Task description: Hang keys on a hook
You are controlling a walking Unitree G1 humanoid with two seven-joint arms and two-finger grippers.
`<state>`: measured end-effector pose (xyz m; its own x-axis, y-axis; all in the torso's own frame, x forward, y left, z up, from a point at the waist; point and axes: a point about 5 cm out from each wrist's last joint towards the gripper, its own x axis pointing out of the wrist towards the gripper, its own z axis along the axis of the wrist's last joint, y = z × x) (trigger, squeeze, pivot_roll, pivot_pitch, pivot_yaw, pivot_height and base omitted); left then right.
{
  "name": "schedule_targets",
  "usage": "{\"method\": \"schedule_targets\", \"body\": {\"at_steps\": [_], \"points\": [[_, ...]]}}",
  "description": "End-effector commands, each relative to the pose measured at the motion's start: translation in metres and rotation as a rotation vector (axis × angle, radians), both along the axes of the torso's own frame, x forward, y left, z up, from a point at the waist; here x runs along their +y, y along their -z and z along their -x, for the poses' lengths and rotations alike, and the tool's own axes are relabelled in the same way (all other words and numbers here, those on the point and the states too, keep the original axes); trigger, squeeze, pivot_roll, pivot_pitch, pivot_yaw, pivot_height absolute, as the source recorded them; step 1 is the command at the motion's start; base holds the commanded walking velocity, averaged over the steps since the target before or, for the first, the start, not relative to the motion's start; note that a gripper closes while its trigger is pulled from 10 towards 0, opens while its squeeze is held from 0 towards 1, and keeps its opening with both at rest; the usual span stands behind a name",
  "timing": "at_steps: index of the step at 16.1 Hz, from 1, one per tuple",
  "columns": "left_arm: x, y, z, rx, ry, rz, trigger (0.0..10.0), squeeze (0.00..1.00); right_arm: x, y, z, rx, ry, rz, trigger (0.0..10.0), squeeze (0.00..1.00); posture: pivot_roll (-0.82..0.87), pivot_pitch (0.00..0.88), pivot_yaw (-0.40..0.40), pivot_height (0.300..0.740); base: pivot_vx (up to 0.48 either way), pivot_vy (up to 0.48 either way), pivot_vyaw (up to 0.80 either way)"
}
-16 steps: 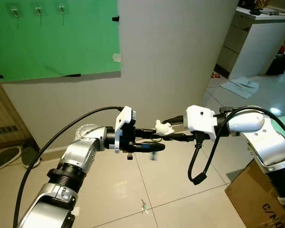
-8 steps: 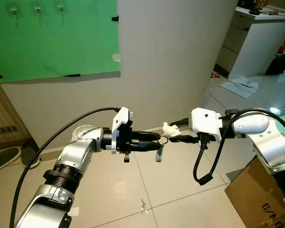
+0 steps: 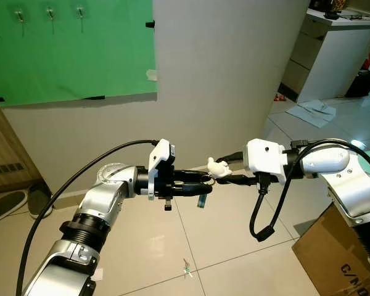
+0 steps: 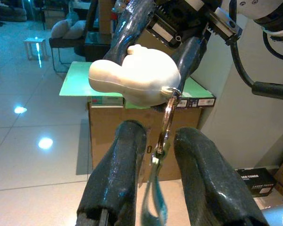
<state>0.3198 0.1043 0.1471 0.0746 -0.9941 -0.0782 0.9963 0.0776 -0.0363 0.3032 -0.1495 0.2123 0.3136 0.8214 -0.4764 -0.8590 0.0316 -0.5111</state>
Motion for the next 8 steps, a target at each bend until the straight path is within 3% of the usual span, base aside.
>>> {"method": "schedule_targets", "body": {"at_steps": [1, 5, 6, 7, 8], "points": [[-0.0011, -0.0027, -0.0020, -0.007, -0.002, 0.000, 0.0, 0.00, -0.0028, -0.0036, 0.0028, 0.001, -0.007, -0.015, 0.0, 0.00, -0.12, 0.000, 0.020, 0.740, 0.000, 0.000, 0.00], [0.0006, -0.0048, -0.0006, -0.003, 0.005, 0.012, 0.0, 0.00, -0.0046, -0.0012, 0.0037, 0.012, 0.000, -0.009, 0.0, 0.00, -0.12, 0.000, 0.019, 0.740, 0.000, 0.000, 0.00], [0.0015, -0.0039, 0.0005, -0.005, 0.006, 0.007, 3.1, 0.00, -0.0070, -0.0001, 0.0028, 0.015, 0.009, -0.003, 0.0, 0.00, -0.12, 0.000, 0.018, 0.740, 0.000, 0.000, 0.00], [0.0018, -0.0035, 0.0009, -0.005, 0.007, 0.005, 3.5, 0.00, -0.0073, 0.0001, 0.0027, 0.016, 0.010, -0.003, 0.0, 0.00, -0.12, 0.000, 0.018, 0.740, 0.000, 0.000, 0.00], [0.0019, -0.0026, 0.0017, -0.004, 0.011, 0.002, 3.2, 0.00, -0.0078, 0.0005, 0.0025, 0.018, 0.013, -0.003, 0.0, 0.00, -0.12, 0.000, 0.017, 0.740, 0.000, 0.000, 0.00]]}}
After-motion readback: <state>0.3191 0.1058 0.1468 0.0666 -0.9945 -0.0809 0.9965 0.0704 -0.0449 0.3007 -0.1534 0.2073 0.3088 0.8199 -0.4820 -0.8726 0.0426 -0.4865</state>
